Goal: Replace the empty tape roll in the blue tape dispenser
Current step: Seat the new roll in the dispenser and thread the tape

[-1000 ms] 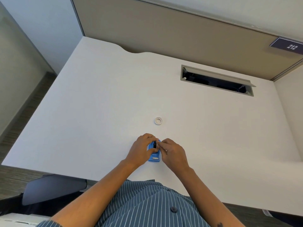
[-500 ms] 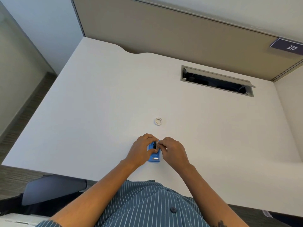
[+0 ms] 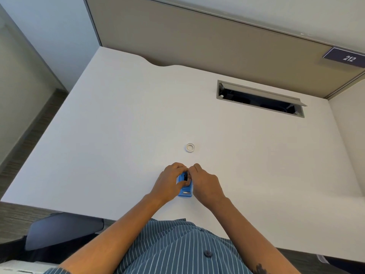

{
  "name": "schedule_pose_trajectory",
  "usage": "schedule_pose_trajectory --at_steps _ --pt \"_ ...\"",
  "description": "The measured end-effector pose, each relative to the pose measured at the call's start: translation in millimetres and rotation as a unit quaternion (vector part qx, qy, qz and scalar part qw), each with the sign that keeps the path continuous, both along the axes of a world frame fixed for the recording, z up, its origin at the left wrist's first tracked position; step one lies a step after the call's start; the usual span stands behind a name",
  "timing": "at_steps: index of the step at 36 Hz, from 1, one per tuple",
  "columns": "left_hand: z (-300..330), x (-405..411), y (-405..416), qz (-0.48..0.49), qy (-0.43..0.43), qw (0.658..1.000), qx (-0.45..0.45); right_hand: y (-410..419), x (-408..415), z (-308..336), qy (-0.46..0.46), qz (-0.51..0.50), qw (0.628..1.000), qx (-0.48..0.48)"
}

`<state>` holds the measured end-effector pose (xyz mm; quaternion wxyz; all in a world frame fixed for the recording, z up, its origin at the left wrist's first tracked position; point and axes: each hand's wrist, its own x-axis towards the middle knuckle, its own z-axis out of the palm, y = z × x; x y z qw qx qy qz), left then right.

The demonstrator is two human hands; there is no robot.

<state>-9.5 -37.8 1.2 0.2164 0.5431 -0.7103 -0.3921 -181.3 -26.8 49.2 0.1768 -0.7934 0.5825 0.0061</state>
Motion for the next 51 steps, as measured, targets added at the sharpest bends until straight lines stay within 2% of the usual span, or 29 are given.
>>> schedule_pose_trajectory --at_steps 10,19,27,32,51 --pt "1 0 2 -0.004 -0.005 1.000 -0.011 -1 3 1 0.000 -0.012 0.999 0.036" --pt "0 2 3 -0.006 0.024 1.000 -0.010 2 3 3 0.023 -0.007 0.998 0.052" --pt "-3 17 -1 -0.070 0.047 0.996 0.039 4 2 6 0.009 -0.011 0.998 0.063" --pt "-10 25 1 -0.113 0.013 0.992 0.055 7 2 6 0.023 -0.006 0.998 0.063" --pt "-19 22 6 -0.095 -0.006 0.995 0.023 33 3 3 0.017 -0.019 0.999 0.021"
